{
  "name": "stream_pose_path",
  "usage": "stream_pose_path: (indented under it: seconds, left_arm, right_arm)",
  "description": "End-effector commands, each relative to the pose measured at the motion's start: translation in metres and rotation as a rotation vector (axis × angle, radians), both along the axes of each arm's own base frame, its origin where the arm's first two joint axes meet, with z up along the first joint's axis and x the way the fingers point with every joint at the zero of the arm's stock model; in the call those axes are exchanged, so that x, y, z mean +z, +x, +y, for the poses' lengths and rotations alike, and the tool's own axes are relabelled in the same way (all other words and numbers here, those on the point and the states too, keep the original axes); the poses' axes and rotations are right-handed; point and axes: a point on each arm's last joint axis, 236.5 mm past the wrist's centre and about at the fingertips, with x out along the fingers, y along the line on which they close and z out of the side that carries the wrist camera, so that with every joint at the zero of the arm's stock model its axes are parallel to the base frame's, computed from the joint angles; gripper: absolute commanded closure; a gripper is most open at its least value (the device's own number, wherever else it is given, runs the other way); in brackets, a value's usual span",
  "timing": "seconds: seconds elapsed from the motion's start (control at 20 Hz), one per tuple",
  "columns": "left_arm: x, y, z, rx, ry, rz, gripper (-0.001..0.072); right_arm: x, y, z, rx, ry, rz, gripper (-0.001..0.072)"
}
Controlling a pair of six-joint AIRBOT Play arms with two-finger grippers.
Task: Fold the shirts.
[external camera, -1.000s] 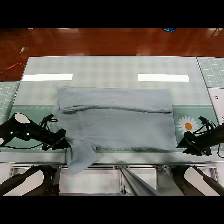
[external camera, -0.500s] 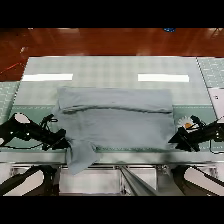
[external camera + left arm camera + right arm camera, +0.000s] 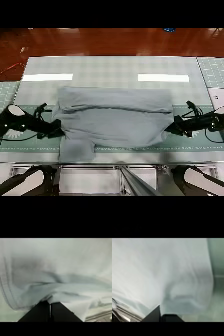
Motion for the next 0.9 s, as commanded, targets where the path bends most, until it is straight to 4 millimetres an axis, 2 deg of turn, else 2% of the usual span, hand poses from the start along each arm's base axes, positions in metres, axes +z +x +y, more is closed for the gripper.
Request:
stream_pose_path:
  seconds: [0.0, 0.15, 0.25, 0.35, 0.5, 0.85]
  left_arm:
    - [0.041, 0.049, 0.015, 0.023, -0.003, -0.126, 0.069]
    - [0.066, 0.092, 0.025, 0.013, 0.023, -0.223, 0.069]
    - [0.072, 0.117, 0.021, -0.001, 0.011, -0.249, 0.069]
    - [0.075, 0.143, 0.012, -0.014, -0.013, -0.265, 0.069]
    - [0.072, 0.178, 0.008, -0.001, -0.015, -0.256, 0.069]
    - [0.07, 0.245, 0.016, 0.015, -0.009, -0.298, 0.069]
  right_arm:
    - [0.029, 0.037, -0.01, -0.003, -0.021, -0.097, 0.0683]
    - [0.052, 0.071, -0.017, -0.032, -0.034, -0.195, 0.0683]
    - [0.057, 0.085, -0.011, 0.002, -0.041, -0.223, 0.0683]
    - [0.054, 0.102, -0.003, 0.026, -0.057, -0.244, 0.0682]
    - [0.047, 0.132, -0.008, -0.027, -0.083, -0.26, 0.0682]
    - [0.035, 0.167, -0.023, -0.071, -0.107, -0.271, 0.0683]
